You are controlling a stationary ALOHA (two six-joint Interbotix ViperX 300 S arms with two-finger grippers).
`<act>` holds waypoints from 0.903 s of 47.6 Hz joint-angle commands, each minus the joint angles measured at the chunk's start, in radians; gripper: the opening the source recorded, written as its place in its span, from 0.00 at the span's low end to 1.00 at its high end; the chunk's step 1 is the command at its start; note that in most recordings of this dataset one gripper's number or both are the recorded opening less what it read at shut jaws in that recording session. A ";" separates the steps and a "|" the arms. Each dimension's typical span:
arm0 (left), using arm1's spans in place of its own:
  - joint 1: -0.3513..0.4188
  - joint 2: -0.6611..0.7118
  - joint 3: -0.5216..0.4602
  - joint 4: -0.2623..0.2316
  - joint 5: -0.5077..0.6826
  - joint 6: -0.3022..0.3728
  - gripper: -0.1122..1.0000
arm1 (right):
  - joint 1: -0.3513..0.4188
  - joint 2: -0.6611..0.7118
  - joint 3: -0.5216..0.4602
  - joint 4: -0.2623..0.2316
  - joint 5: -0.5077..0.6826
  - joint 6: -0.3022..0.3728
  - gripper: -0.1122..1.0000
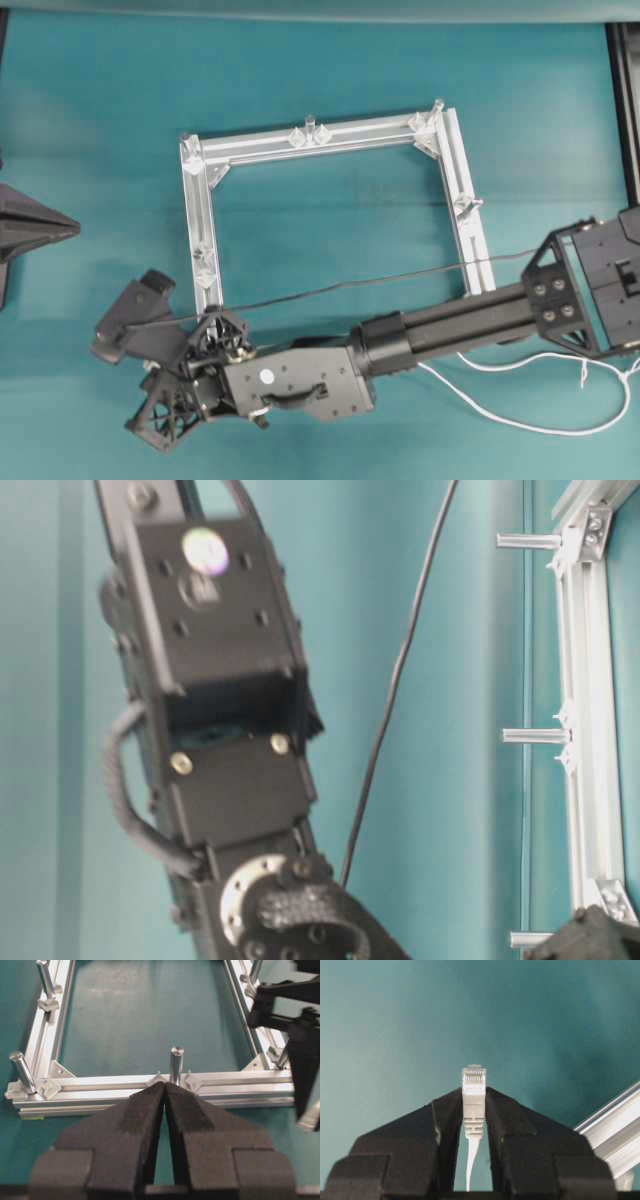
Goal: Move the cable alternately left and right between 8 pins so it hooks onto each one.
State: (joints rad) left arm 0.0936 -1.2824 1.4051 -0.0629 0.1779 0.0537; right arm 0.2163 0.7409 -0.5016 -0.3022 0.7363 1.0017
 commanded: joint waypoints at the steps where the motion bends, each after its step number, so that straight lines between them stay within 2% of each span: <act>1: -0.003 0.006 -0.009 0.003 -0.008 -0.005 0.18 | -0.015 -0.028 -0.031 -0.009 0.002 -0.012 0.24; 15: -0.003 0.008 -0.009 0.003 -0.008 -0.006 0.18 | -0.060 -0.029 -0.029 -0.043 0.075 0.012 0.24; 23: -0.003 0.008 -0.009 0.003 -0.008 -0.006 0.18 | -0.060 -0.044 -0.003 -0.071 0.118 0.074 0.24; 33: -0.003 0.008 -0.011 0.003 -0.008 -0.006 0.18 | -0.058 -0.138 0.123 -0.150 0.120 0.184 0.24; 43: -0.003 0.008 -0.011 0.003 -0.008 -0.006 0.18 | -0.063 -0.225 0.281 -0.164 0.066 0.272 0.24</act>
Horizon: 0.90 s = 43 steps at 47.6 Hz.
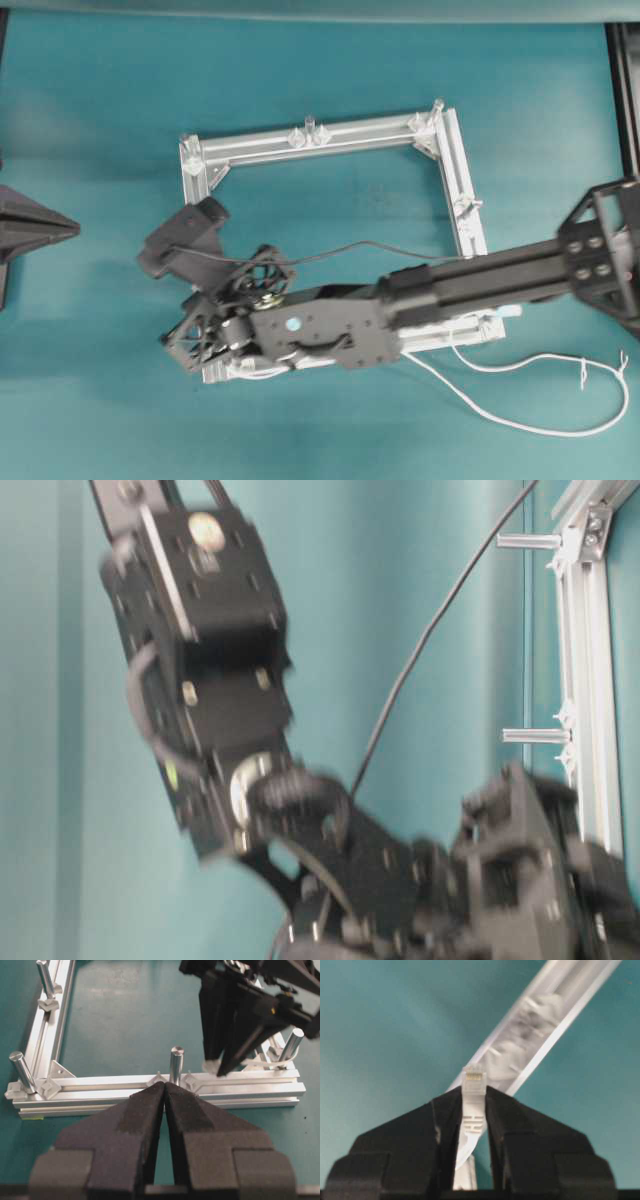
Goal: Move the cable alternately left and right between 8 pins so it hooks onto each one.
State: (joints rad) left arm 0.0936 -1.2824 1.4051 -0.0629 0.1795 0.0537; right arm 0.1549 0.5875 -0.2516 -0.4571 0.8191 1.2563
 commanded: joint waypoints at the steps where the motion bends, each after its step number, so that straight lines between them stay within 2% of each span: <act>1: -0.003 0.006 -0.009 0.003 -0.009 -0.005 0.18 | -0.002 -0.080 0.043 -0.011 -0.020 0.026 0.24; 6: -0.003 0.006 -0.011 0.003 -0.009 -0.005 0.18 | -0.012 -0.106 0.103 -0.020 -0.031 0.066 0.24; 11: -0.003 0.006 -0.012 0.003 -0.009 -0.005 0.18 | -0.034 -0.120 0.133 -0.029 -0.031 0.064 0.24; 23: -0.003 0.006 -0.011 0.003 -0.009 -0.005 0.18 | -0.133 -0.118 0.132 -0.026 -0.106 -0.017 0.24; 36: -0.003 0.006 -0.011 0.003 -0.009 -0.005 0.18 | -0.204 -0.081 0.055 -0.020 -0.129 -0.097 0.24; 43: -0.003 0.006 -0.009 0.003 -0.009 -0.005 0.18 | -0.207 -0.017 -0.048 0.023 -0.126 -0.172 0.24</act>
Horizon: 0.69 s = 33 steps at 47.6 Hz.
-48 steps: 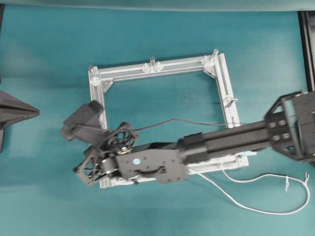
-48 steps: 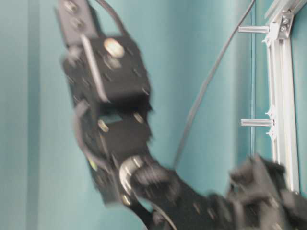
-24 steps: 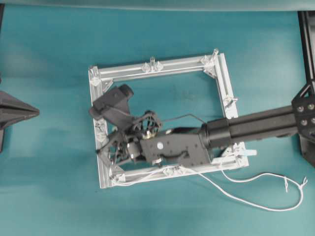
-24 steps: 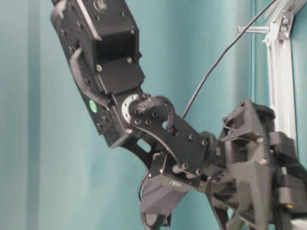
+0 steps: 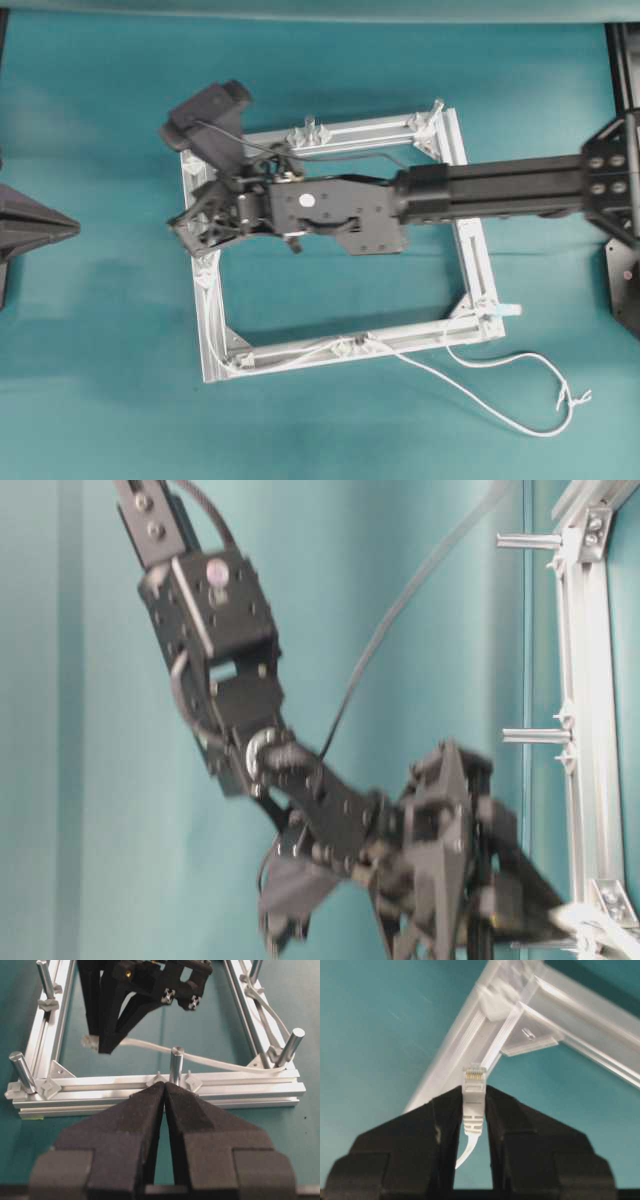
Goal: Move the cable alternately left and right between 8 pins so it hooks onto each one.
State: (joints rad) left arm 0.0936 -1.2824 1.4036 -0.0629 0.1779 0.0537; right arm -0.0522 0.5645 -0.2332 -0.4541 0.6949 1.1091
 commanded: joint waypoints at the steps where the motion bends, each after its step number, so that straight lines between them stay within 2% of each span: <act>1: -0.003 0.008 -0.009 0.003 -0.008 -0.005 0.18 | 0.002 0.017 -0.081 0.029 -0.002 -0.035 0.24; 9: -0.003 0.006 -0.009 0.005 -0.008 -0.005 0.18 | 0.002 0.087 -0.192 0.078 0.017 -0.117 0.24; 20: -0.003 0.006 -0.009 0.003 -0.008 -0.005 0.18 | -0.002 0.129 -0.282 0.086 0.031 -0.186 0.24; 33: -0.005 0.006 -0.009 0.003 -0.008 -0.005 0.18 | -0.014 0.179 -0.373 0.091 0.034 -0.198 0.24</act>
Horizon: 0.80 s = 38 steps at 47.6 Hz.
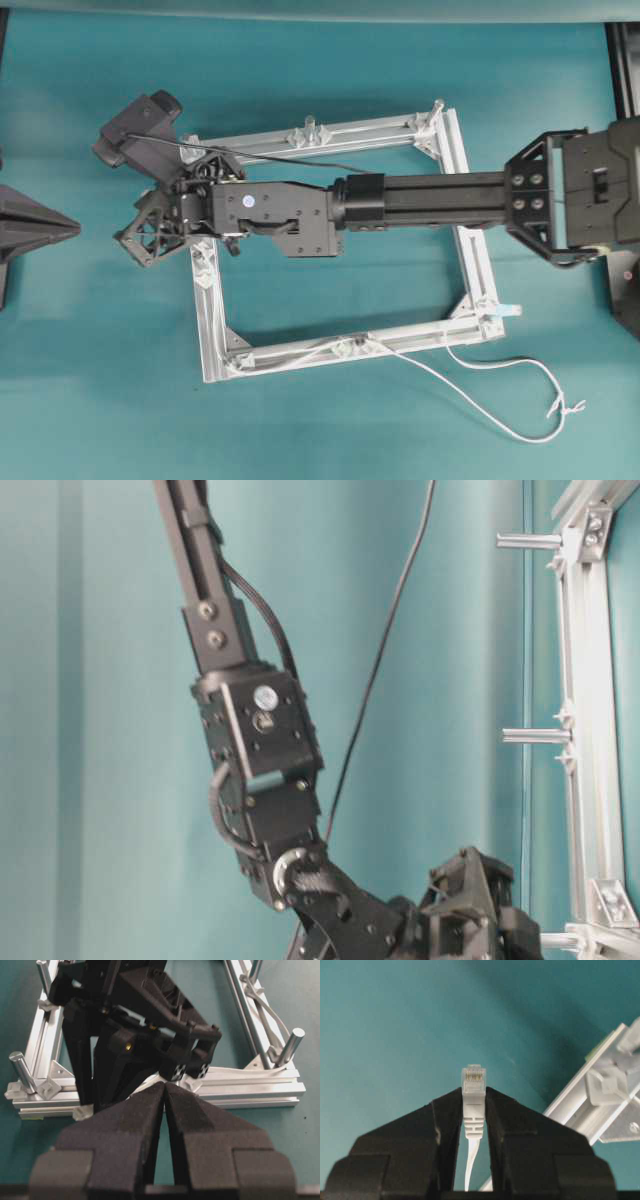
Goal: Move the cable alternately left and right between 8 pins so it hooks onto each one.
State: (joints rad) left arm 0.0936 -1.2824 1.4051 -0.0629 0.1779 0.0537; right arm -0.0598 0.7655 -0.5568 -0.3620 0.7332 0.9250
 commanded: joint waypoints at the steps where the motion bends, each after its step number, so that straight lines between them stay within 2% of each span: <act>1: -0.003 0.006 -0.011 0.003 -0.008 -0.006 0.18 | -0.008 -0.018 -0.055 -0.002 -0.005 -0.014 0.24; 16: -0.003 0.006 -0.009 0.003 -0.008 -0.006 0.18 | -0.057 0.012 -0.132 -0.017 -0.005 -0.014 0.24; 38: -0.003 0.008 -0.011 0.003 -0.008 -0.006 0.18 | -0.106 0.031 -0.141 -0.035 -0.005 -0.012 0.24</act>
State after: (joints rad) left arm 0.0936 -1.2824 1.4051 -0.0629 0.1779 0.0537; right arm -0.1534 0.8207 -0.6642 -0.3881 0.7332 0.9189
